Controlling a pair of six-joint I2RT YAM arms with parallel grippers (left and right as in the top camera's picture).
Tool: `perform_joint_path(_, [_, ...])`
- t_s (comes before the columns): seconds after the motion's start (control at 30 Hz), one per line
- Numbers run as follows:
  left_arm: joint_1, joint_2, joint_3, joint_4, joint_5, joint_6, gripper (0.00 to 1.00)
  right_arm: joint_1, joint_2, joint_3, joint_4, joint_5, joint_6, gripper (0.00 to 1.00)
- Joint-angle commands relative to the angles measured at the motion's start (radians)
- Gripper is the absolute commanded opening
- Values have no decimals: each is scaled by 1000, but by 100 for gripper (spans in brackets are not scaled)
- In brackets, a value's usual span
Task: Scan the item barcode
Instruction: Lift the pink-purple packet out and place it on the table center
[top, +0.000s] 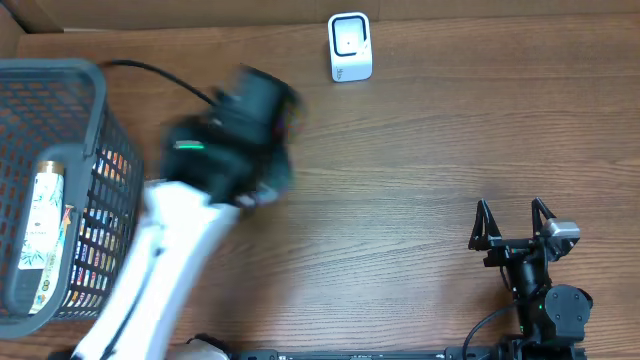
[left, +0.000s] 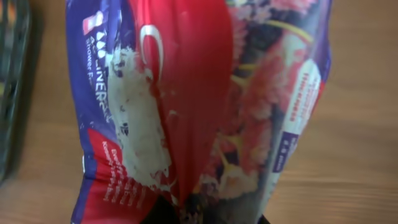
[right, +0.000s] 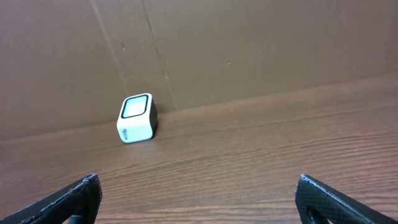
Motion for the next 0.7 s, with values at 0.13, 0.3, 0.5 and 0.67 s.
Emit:
perform_joint_path(0.13, [-135,-8,-517,392,-201,-183,4,-2,-9,-10,4,10,-8,100])
perform_joint_path(0.3, [-135,-3,-771,737,-141,-140,4,-2,-9,-10,4,10,-8,100])
perform_joint_path(0.5, [-136,-23,-726,739,-54,-93,72,-2,-9,-10,4,10,-8,100])
perform_joint_path(0.67, [-79,-109,-316,445,-105,62,99,-2,-9,-10,4,10,-8,100])
